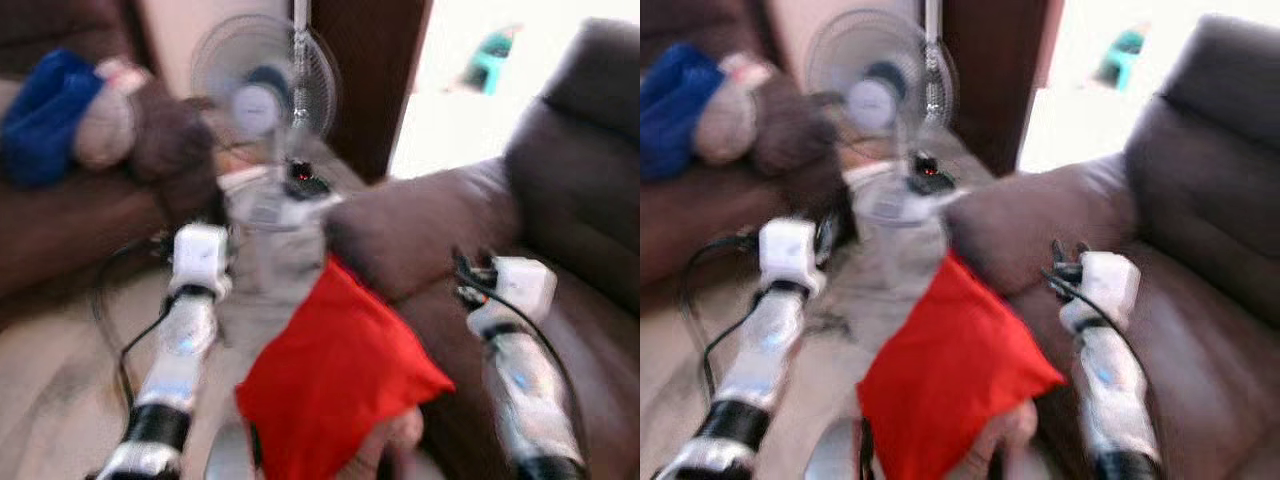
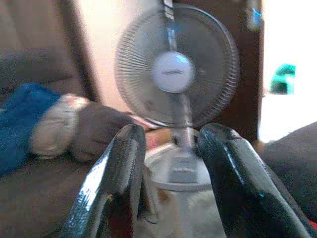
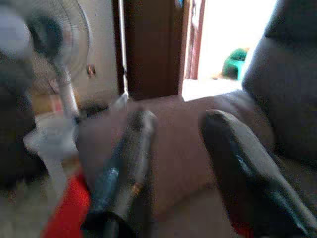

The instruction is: Move the pillow to the sofa from floor

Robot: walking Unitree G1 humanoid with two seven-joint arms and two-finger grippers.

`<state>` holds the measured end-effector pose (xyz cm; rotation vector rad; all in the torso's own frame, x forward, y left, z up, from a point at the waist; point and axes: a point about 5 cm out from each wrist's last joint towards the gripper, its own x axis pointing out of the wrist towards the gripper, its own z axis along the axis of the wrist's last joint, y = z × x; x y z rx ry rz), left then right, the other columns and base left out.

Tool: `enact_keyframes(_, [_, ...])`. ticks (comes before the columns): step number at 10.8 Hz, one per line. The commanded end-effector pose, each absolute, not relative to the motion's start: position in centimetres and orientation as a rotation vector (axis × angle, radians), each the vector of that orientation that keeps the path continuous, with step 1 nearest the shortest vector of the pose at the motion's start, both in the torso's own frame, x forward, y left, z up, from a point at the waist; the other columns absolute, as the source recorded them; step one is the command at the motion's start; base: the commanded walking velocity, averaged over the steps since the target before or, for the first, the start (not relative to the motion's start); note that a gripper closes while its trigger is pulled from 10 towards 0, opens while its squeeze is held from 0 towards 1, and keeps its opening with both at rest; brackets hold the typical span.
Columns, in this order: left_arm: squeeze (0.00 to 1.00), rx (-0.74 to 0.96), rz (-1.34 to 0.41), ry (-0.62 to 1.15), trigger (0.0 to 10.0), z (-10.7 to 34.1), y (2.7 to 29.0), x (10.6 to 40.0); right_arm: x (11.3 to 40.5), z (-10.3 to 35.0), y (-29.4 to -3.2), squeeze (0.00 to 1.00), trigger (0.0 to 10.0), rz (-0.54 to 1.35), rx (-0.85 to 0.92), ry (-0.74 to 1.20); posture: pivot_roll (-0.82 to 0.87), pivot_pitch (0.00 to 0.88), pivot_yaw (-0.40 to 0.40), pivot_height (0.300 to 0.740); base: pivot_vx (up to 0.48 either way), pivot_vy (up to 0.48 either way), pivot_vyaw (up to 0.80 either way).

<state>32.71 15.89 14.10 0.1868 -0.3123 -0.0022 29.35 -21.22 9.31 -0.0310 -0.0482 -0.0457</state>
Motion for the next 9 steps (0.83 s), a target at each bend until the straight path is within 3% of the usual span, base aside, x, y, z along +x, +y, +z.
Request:
enact_keyframes(1, [0.00, 0.194, 0.009, -0.256, 10.0, 12.85, 16.22, 32.38, 29.55, 9.47, -20.69, 0.00, 10.0, -0.031, -0.027, -0.047, -0.01, 0.000, -0.045, 0.625, 0.000, 0.000, 0.00])
enact_keyframes(9, [0.00, 0.193, -0.008, -0.237, 10.0, 12.45, 16.00, 32.19, 29.42, 8.70, -20.74, 0.00, 10.0, -0.048, -0.032, -0.004, -0.01, 0.000, -0.042, 0.625, 0.000, 0.000, 0.00])
